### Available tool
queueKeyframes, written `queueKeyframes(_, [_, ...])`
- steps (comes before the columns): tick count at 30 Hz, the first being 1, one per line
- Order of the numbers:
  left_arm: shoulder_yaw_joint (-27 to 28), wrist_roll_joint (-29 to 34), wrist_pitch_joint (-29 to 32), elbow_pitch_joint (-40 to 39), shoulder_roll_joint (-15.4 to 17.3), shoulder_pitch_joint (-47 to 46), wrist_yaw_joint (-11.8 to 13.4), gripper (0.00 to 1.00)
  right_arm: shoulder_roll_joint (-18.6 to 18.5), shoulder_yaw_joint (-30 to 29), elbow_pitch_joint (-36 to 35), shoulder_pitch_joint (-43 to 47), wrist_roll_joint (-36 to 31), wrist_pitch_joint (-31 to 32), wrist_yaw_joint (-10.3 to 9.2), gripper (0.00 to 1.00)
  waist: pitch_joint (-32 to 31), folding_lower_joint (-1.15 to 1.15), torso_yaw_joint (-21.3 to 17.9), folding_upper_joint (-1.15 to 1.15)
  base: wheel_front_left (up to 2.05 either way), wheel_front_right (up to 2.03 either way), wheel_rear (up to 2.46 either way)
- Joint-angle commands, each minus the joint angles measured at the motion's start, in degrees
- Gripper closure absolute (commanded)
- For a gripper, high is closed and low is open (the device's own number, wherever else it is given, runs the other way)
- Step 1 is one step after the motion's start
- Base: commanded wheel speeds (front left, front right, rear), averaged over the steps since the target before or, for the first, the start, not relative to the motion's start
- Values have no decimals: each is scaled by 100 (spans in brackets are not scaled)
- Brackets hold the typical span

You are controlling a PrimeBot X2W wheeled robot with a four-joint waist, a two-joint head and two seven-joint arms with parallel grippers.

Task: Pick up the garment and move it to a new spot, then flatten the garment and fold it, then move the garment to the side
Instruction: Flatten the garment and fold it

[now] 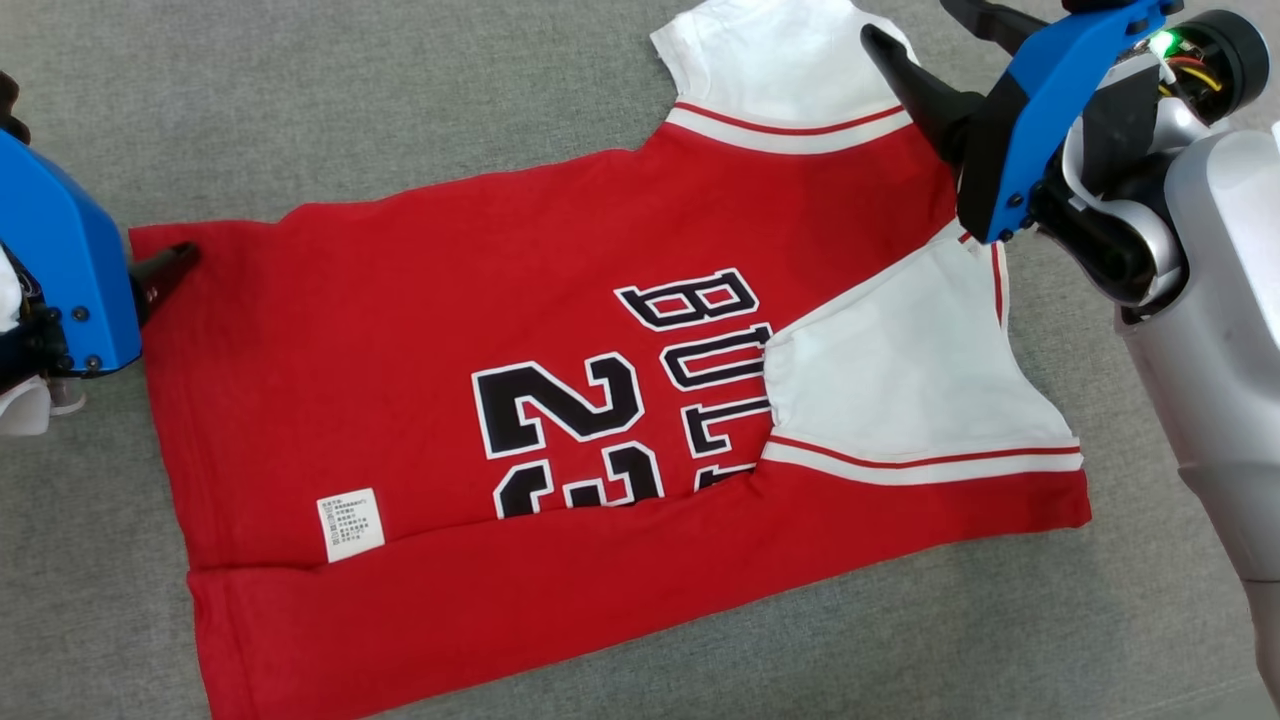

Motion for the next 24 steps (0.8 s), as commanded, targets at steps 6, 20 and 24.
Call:
queueKeyframes(6, [-54, 103, -79, -172, 84, 146, 14, 100, -74, 143, 356, -244, 230, -230, 0, 0, 130, -1, -23, 0, 0, 0, 0])
queueKeyframes(20, [-478, 66, -866, -589, -709, 33, -459, 100, -105, -398, 2150, -1336, -99, -150, -1, 0, 634, -1, 904, 0, 0, 0, 0])
queueKeyframes(24, [-609, 17, -1054, -516, -941, -21, -626, 100, -147, -489, 2597, -1568, -388, -244, 0, 0, 738, -1, 1178, 0, 0, 0, 0])
